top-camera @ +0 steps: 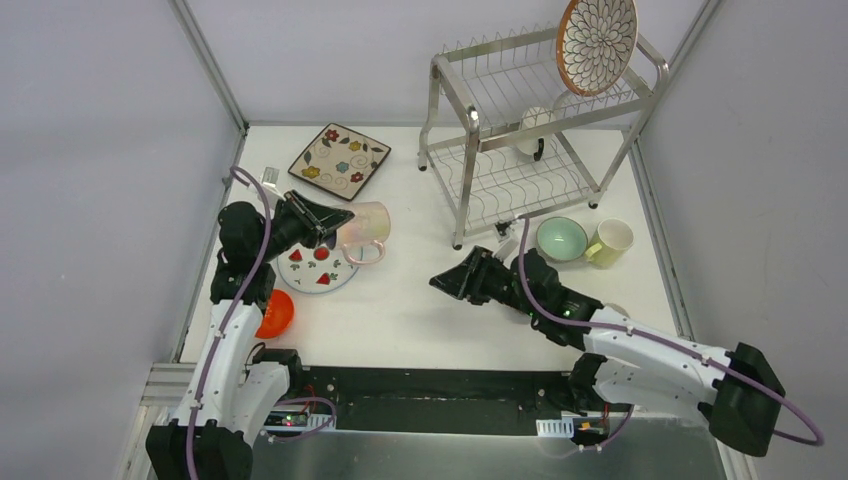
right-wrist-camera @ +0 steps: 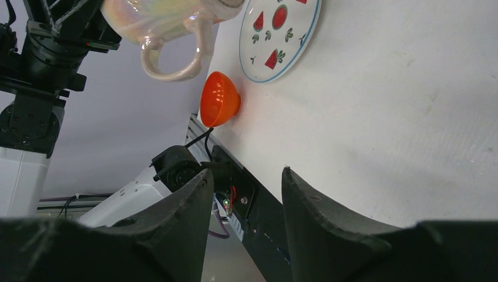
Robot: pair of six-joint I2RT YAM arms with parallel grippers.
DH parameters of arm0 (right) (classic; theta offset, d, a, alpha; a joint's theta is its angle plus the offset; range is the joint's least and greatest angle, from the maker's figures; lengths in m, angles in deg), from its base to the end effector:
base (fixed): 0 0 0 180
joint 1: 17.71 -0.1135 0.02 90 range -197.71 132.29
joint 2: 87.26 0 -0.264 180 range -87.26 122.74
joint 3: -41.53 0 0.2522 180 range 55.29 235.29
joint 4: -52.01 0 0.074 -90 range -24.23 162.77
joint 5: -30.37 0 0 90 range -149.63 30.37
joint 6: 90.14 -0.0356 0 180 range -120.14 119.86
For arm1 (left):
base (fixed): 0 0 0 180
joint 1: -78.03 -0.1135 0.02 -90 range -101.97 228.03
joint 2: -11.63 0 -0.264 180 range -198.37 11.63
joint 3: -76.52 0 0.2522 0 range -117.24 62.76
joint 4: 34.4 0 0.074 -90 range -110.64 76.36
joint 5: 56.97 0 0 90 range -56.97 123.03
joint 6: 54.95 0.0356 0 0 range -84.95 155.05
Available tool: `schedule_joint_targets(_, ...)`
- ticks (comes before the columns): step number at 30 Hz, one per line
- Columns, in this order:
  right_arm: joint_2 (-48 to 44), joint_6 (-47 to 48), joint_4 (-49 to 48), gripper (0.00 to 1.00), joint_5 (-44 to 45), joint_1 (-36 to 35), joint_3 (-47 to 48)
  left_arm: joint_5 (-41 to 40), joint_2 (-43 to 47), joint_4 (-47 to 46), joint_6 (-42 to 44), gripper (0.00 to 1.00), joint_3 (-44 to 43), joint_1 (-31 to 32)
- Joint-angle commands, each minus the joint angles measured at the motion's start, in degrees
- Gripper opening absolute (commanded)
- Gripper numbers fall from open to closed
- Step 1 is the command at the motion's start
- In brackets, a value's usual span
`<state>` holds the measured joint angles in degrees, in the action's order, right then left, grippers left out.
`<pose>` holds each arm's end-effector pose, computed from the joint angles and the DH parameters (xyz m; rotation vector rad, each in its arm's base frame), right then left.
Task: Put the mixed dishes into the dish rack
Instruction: Turn the cup upside down in the dish rack.
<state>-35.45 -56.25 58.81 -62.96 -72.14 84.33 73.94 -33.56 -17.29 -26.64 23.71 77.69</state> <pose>0.1212 0.1730 0.2517 -0.0153 2.0915 1.3341 0.1836 -0.0222 0.3176 -0.4456 1.8579 -1.3715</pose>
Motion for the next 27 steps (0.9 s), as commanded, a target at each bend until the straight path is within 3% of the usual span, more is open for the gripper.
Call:
schedule_joint_targets(1, 4.66, -0.26, -10.1, 0.49, 4.89, -3.19, 5.46, 1.66, 1.7, -14.84, -8.06, 0.0, 1.27, 0.16)
schedule_joint_targets(6, 10.04, -3.75, -16.34, 0.53, 7.37, -5.31, 6.76, 1.74, 2.31, -16.4, -8.55, 0.0, 1.94, 0.17)
schedule_joint_targets(11, 15.32, -5.14, -21.69, 0.58, 7.23, -6.21, 9.36, 1.37, 2.21, -24.72, -15.0, 0.0, 5.55, 1.28)
schedule_joint_targets(19, 21.78, -5.58, -23.27, 0.71, -0.05, -6.22, 15.27, 4.76, 1.52, -24.08, -13.1, 0.0, 1.9, 2.46)
schedule_joint_targets(27, 24.7, -7.27, -22.71, 0.74, -2.9, -6.21, 18.08, 6.51, 1.95, -25.99, -12.8, 0.0, 0.57, 2.8)
